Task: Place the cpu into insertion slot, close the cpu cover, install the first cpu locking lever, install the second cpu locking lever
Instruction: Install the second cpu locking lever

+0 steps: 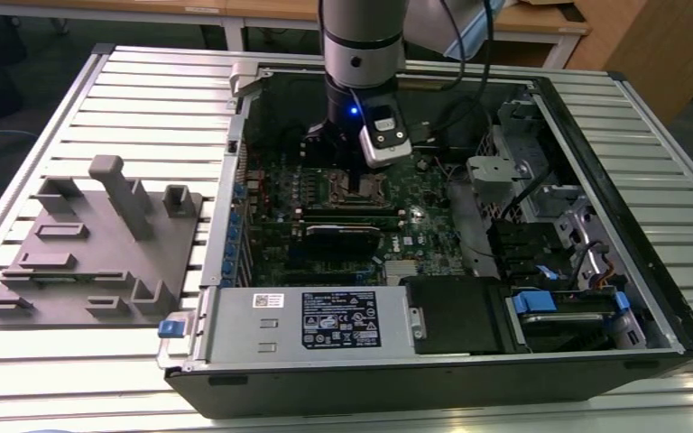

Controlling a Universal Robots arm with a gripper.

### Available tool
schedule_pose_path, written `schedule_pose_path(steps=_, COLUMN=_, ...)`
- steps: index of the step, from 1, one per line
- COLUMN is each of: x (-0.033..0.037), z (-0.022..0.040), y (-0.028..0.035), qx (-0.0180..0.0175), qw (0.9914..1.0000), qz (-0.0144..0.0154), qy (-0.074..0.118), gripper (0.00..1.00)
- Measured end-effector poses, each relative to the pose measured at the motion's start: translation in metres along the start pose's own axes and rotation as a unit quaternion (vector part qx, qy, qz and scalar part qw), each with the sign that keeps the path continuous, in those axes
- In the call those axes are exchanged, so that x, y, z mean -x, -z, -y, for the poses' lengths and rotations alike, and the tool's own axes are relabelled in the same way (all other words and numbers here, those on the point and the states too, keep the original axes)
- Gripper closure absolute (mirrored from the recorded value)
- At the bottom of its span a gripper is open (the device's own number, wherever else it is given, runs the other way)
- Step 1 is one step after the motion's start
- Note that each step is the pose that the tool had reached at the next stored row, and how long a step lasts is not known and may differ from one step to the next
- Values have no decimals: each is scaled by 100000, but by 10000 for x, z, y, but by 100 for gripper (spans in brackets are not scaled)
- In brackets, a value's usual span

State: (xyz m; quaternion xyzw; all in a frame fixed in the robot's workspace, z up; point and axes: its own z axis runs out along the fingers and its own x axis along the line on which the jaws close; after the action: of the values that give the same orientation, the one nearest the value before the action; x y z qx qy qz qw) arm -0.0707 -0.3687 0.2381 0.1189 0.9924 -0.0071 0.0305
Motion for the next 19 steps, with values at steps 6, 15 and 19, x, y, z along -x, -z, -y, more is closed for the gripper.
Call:
schedule_pose_path(steps=6, x=-3, z=0, y=-10, qx=1, qw=100000, qz=0, qy=-6, gripper=90)
schedule_pose_path(steps=15, x=-37, z=8, y=-36, qx=-4, qw=100000, qz=-3, qy=-6, gripper=90)
schedule_pose_path(steps=19, x=-54, z=12, y=-43, qx=-6, qw=100000, qz=-3, qy=-7, gripper=90)
